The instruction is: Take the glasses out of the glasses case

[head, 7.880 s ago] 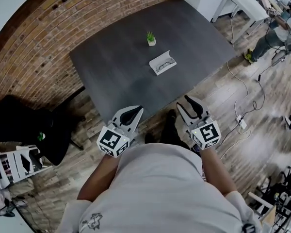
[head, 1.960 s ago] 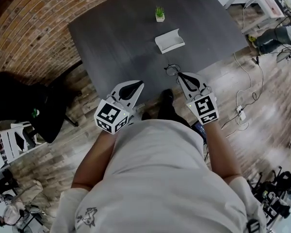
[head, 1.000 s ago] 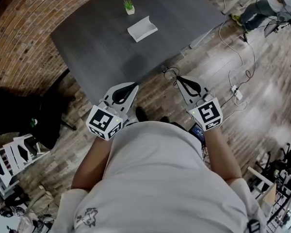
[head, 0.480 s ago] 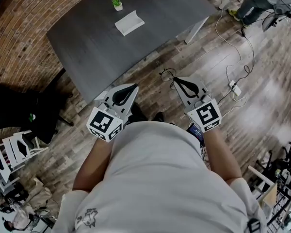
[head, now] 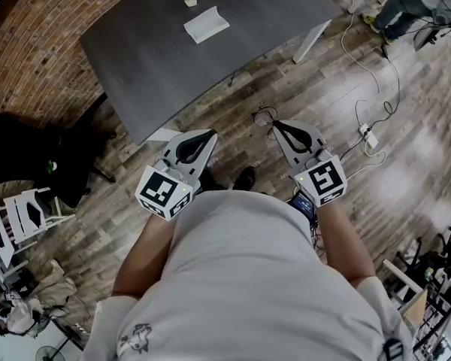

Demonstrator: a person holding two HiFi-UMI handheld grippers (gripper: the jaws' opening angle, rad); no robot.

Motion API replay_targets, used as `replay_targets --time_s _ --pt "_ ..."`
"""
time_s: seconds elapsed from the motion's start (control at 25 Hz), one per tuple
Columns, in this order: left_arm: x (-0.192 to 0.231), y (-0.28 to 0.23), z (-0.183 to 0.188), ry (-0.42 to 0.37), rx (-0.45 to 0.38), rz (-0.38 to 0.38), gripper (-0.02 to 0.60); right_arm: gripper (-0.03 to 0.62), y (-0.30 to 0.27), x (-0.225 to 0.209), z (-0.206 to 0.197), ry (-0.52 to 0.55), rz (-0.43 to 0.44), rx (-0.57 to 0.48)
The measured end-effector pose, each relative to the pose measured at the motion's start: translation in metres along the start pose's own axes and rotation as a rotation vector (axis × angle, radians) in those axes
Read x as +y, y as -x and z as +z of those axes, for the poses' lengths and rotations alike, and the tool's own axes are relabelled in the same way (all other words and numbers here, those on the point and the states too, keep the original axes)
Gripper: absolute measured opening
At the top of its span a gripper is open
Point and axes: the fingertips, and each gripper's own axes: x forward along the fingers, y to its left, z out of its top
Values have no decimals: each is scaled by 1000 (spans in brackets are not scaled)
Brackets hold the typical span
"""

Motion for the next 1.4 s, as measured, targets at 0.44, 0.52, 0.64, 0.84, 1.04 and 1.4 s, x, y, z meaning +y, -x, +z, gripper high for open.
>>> replay_targets --time_s 0.44,0.52,0.64,0.84,1.04,1.4 --pt "0 44 -11 -7 9 -17 11 14 0 45 14 6 -11 -6" --pt "0 56 -12 -12 6 -25 11 14 0 57 17 7 -16 -6" --pt "2 77 -14 -10 -1 -31 11 14 -3 75 21 10 -23 -4" --pt "7 113 -22 0 -12 -37 11 14 -9 112 25 21 -34 3" --pt "9 146 -26 -1 -26 -49 11 15 -10 146 31 25 -42 3" --pt "10 197 -35 -7 -46 -64 11 15 -10 204 42 17 -64 -20"
